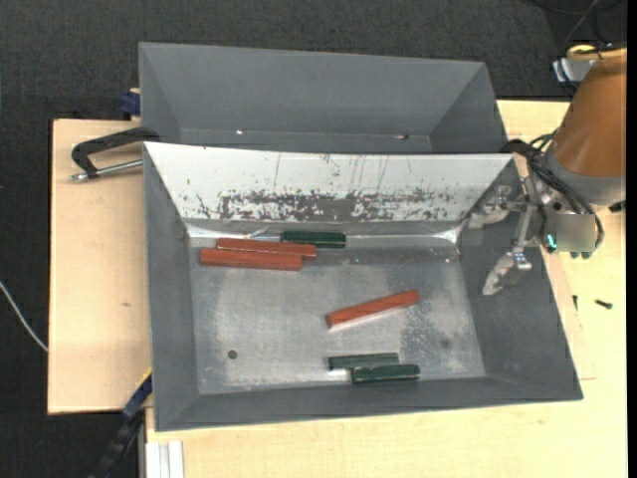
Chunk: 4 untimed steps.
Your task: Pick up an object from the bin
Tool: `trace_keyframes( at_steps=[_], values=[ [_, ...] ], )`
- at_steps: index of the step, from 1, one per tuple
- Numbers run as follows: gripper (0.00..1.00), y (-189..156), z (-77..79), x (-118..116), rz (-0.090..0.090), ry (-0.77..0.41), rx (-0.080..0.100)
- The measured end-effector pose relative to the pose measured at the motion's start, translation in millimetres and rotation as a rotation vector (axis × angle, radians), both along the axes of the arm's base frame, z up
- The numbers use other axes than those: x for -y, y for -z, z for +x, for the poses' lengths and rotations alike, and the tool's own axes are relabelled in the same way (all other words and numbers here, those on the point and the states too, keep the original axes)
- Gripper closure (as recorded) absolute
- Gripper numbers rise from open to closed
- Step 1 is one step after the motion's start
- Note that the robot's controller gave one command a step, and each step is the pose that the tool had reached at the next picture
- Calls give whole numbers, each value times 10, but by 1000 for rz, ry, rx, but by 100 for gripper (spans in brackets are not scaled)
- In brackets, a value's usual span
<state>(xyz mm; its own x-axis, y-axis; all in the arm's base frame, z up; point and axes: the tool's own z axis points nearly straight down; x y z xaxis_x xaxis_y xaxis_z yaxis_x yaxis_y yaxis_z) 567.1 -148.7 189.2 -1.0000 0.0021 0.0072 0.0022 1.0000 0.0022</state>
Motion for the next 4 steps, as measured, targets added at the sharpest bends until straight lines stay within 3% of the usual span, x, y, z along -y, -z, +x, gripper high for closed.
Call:
trace_keyframes(
  at_steps=[1, 2, 3, 4],
  values=[
    [0, -46, 19, -7, -2, -2, 8],
    [0, 562, 70, -548, -3, -8, 13],
    [0, 784, -75, -795, 1, 91, 0],
    [100, 1121, 78, -750, -3, 34, 9]
  ],
)
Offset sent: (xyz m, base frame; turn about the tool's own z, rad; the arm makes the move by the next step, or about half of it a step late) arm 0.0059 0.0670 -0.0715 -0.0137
